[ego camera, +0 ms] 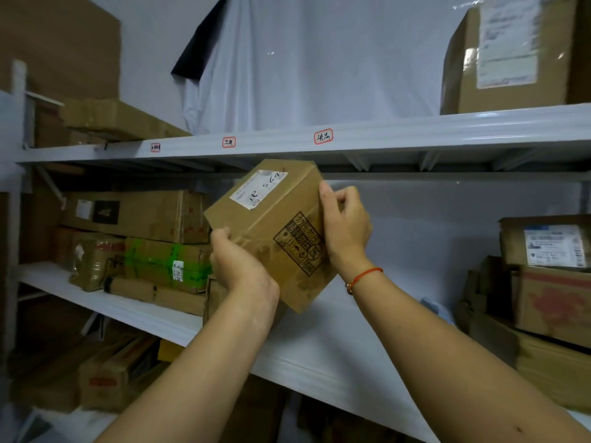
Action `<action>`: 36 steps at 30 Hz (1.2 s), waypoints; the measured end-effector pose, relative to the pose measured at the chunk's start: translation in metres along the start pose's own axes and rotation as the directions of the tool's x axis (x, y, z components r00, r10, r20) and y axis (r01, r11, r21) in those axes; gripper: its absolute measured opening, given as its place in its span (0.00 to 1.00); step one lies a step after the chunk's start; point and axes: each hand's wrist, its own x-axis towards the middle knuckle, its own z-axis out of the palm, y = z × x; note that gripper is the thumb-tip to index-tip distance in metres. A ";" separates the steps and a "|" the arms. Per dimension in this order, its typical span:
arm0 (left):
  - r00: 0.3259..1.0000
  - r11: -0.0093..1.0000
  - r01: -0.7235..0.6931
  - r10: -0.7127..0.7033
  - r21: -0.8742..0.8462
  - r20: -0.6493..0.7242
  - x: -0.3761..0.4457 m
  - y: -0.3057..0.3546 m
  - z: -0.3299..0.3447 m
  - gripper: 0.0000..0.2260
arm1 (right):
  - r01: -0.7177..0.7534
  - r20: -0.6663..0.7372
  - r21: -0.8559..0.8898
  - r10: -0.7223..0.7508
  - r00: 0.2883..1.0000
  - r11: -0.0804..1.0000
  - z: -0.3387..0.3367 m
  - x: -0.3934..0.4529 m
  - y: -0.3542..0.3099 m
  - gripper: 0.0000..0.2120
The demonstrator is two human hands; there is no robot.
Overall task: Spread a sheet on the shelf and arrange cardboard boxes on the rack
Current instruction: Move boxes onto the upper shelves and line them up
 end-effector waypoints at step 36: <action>0.463 0.367 -0.866 0.328 0.340 0.824 0.055 -0.012 0.258 0.21 | 0.066 -0.324 -0.610 -0.325 0.889 0.789 -0.112 0.189 -0.037 0.22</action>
